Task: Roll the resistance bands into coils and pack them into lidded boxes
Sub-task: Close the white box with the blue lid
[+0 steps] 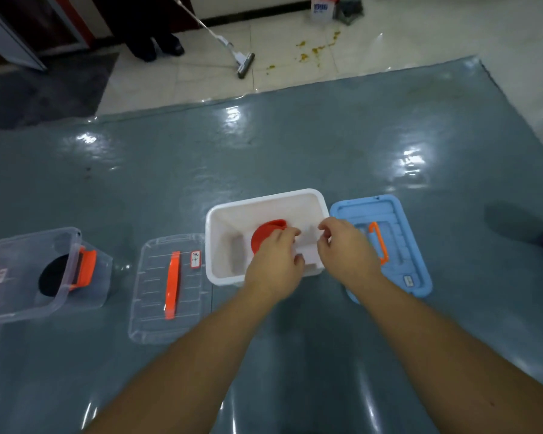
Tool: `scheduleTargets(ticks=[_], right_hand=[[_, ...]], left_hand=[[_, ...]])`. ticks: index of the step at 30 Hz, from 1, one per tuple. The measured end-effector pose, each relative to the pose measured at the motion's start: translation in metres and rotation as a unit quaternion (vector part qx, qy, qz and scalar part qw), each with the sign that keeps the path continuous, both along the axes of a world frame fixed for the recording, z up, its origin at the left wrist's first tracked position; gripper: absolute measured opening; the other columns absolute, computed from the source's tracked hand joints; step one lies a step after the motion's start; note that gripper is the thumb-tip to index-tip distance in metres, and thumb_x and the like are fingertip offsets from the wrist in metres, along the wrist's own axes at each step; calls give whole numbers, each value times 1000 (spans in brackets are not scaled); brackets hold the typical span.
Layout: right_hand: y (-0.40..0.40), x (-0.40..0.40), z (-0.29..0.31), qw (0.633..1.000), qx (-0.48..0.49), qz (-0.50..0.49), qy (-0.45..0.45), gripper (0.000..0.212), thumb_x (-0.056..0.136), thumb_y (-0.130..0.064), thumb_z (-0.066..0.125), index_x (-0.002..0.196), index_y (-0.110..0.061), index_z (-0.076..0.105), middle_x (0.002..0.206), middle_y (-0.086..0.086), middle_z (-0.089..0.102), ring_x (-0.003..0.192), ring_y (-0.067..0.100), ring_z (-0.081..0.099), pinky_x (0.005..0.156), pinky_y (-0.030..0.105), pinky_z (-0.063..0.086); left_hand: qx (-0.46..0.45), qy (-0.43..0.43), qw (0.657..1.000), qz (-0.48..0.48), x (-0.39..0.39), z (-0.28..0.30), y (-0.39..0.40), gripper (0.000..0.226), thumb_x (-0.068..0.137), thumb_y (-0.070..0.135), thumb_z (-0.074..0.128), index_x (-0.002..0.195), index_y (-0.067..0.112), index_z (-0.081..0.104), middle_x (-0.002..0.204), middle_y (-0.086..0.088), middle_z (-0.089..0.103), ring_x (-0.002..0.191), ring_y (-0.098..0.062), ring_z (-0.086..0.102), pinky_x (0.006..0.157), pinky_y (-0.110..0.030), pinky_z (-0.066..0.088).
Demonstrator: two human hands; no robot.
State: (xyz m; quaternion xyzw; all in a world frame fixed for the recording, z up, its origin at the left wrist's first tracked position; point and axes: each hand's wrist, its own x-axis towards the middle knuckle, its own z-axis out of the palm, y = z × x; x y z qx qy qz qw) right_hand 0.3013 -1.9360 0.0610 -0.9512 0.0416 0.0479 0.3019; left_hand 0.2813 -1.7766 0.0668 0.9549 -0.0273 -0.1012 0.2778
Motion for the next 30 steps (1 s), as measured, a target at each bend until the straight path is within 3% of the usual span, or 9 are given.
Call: scheduleTargets(ticks=[2,5,9,13,18,21,25,30], right_hand=[[-23,-15,-7,999,-7,-31,14,25,97,-19,53,119,-19,67,109,3,72,106,30,66,78,37,51],[-55,-34,-27,996,-5,-79,43,22,96,-19,53,113,-19,67,110,6,73,112,35,66,83,43,55],[-90,-52,-57,983,26,-142,111,30,92,-16,57,120,-14,68,122,14,73,114,37,67,94,43,52],[-114,-54,-81,974,56,-175,134,33,92,-16,60,123,-10,67,119,18,72,115,39,66,97,42,52],[-123,-34,-99,981,10,-165,103,35,97,-29,61,122,-4,64,122,24,65,114,46,63,97,50,51],[-124,-15,-108,985,-24,-129,116,35,97,-27,59,120,-2,64,124,24,65,115,46,63,95,50,52],[-125,1,-115,985,-62,-93,134,28,99,-25,55,111,-1,65,116,25,67,108,45,66,87,47,55],[-129,2,-116,981,-87,-94,143,32,101,-26,56,111,0,71,115,24,71,109,44,68,88,46,57]], left_hand=[[-9,-26,999,-46,-11,1,-18,43,94,22,63,137,23,57,132,1,61,119,-21,60,102,-43,53],[-13,-42,993,-109,-26,-2,-42,37,92,17,61,130,20,63,123,-1,66,110,-23,63,95,-41,53],[12,47,987,-155,-43,-24,-66,36,92,16,59,127,19,64,123,-4,65,112,-24,61,97,-38,49],[80,133,981,-115,-52,-54,-72,40,93,22,58,133,22,60,133,-3,60,123,-25,58,103,-38,48],[136,179,972,-74,-53,-76,-78,43,95,28,56,138,22,55,139,-4,58,130,-28,53,107,-43,48],[155,189,968,-56,-54,-84,-78,43,95,27,56,137,20,54,139,-6,57,129,-31,53,106,-46,48],[154,199,967,-37,-63,-90,-77,42,96,25,57,137,17,54,137,-9,54,129,-32,52,106,-46,48],[84,199,976,-3,-66,-83,-83,48,95,28,59,143,20,54,140,-8,54,129,-29,55,105,-43,50]])
